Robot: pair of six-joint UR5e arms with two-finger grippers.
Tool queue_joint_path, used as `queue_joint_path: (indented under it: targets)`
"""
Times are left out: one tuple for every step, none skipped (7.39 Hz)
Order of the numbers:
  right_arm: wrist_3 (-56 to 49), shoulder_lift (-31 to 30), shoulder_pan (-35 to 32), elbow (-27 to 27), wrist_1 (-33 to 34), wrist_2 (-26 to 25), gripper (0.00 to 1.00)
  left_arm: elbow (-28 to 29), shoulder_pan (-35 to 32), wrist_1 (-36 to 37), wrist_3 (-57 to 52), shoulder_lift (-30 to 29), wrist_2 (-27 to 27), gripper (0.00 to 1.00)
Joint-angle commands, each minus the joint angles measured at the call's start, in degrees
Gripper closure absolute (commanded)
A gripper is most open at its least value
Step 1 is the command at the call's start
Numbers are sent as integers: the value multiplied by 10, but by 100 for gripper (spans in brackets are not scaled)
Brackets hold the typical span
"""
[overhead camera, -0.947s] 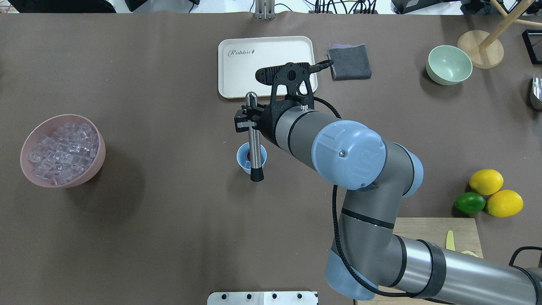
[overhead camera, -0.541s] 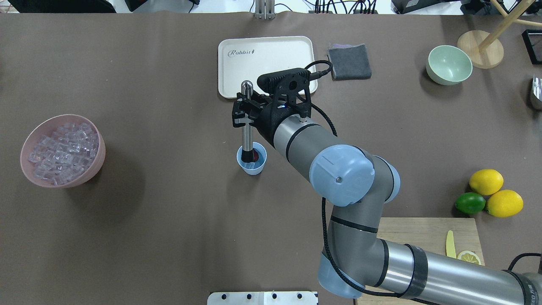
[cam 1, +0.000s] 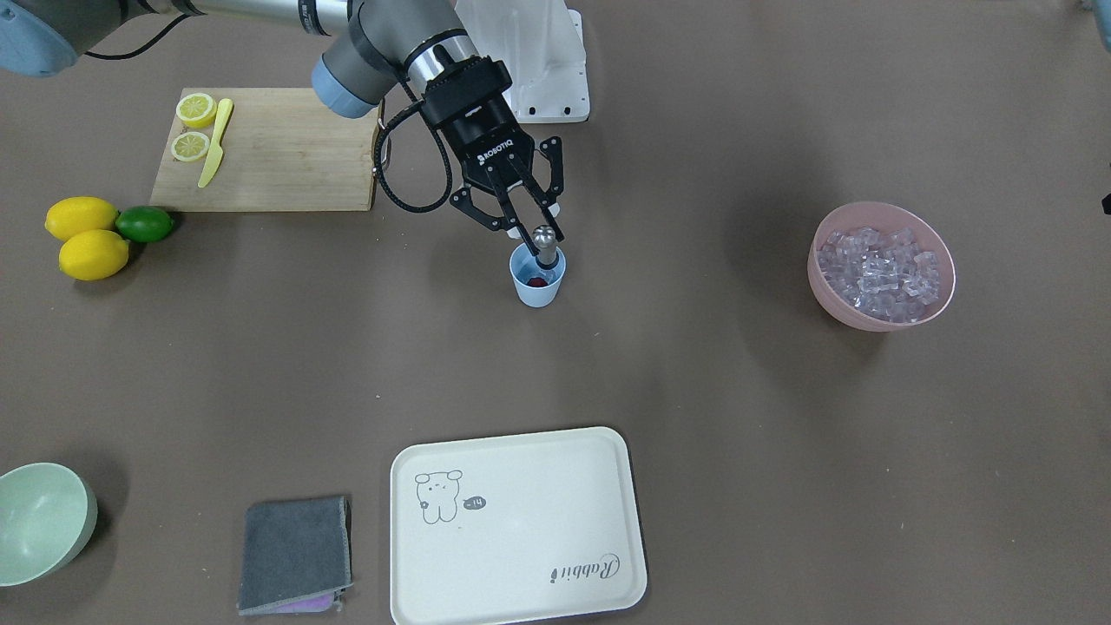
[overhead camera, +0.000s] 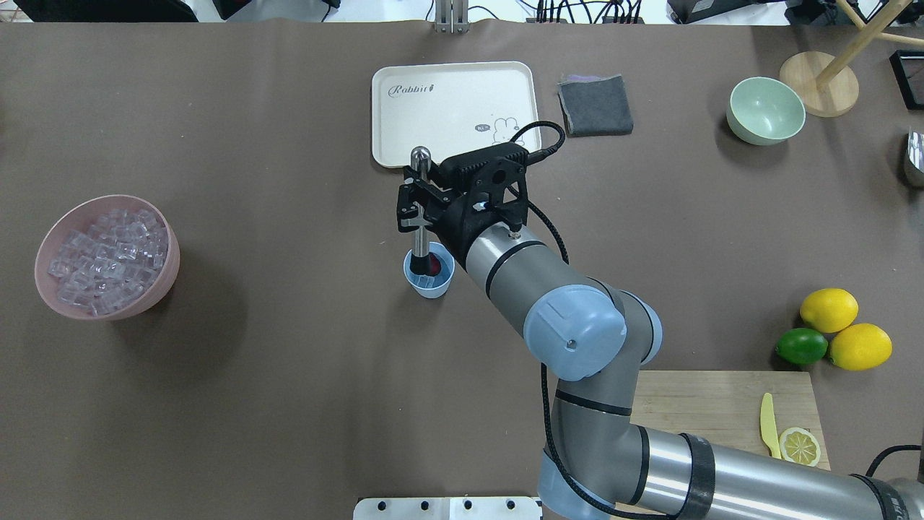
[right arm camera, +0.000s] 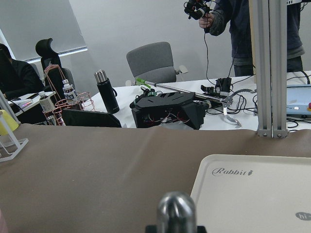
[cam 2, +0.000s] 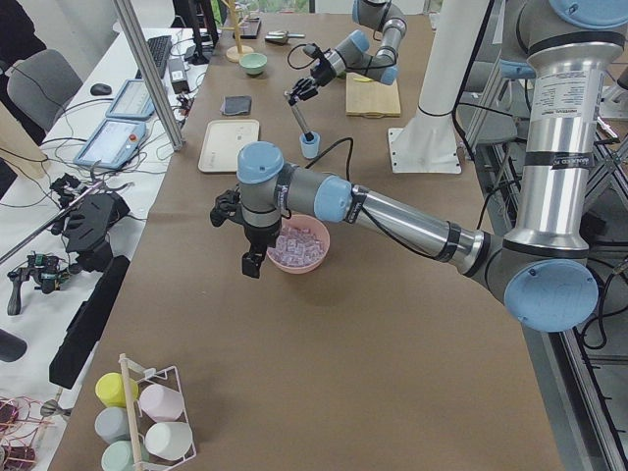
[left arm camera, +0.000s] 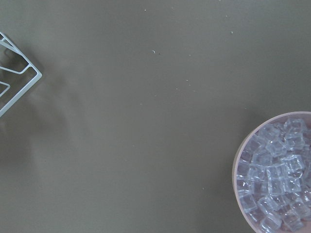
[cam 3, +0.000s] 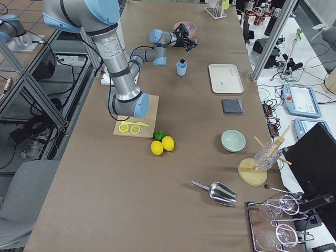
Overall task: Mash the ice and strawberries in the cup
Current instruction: 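Press the rod up and down inside the cup with the right gripper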
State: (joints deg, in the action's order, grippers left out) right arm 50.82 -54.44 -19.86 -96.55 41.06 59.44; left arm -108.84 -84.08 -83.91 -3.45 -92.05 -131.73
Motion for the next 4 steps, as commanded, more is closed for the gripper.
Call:
queue_joint_path:
  targets:
    - [-10,-8,3,4,-2,-2,100,-1,1,1,0,-2,2,3]
    - [-16,-8,3,5,-1,-3,100,-3,0,1,0,-2,2,3]
    - [-18,-8,3,6,-1,-3,100,-2,0,1,0,-2,2,3]
    - [-17,-6,3,10,-2,1,100,-2,0,1,0,-2,2,3]
